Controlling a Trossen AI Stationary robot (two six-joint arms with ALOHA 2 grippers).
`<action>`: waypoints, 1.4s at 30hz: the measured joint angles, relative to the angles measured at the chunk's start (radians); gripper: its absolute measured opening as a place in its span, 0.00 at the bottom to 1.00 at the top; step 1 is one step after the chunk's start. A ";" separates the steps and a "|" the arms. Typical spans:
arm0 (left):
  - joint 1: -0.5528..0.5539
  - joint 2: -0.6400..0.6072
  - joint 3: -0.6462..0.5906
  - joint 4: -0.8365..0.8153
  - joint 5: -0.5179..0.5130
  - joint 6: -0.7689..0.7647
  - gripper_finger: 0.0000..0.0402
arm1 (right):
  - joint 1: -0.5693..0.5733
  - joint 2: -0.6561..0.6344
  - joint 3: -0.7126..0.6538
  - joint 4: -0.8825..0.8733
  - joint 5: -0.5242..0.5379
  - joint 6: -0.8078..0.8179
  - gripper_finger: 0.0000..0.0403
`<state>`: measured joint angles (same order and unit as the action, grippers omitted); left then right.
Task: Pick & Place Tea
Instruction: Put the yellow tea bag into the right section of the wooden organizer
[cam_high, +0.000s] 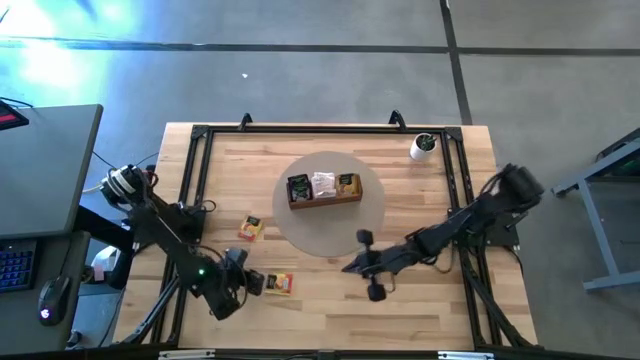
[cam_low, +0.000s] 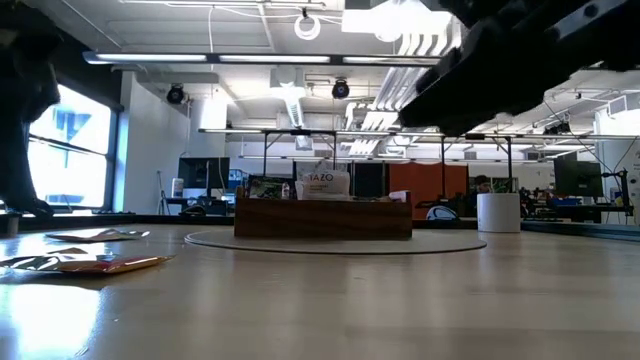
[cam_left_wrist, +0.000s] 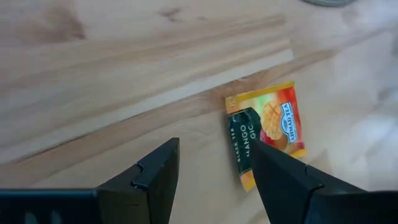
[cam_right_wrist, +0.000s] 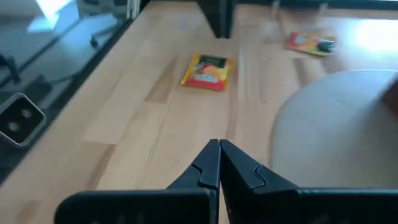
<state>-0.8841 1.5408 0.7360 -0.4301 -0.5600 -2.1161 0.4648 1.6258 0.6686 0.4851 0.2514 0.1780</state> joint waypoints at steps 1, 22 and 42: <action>0.000 0.000 -0.035 0.079 -0.010 0.020 0.48 | 0.000 0.035 0.027 0.000 -0.004 -0.015 0.00; 0.034 0.036 -0.128 0.387 -0.014 0.234 0.48 | -0.082 0.651 0.699 -0.212 -0.104 -0.027 0.00; 0.153 0.068 -0.127 0.474 0.127 0.175 0.48 | -0.122 0.681 0.760 -0.226 -0.127 -0.019 0.00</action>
<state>-0.7315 1.6085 0.6094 0.0441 -0.4331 -1.9415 0.3430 2.3072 1.4284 0.2588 0.1240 0.1591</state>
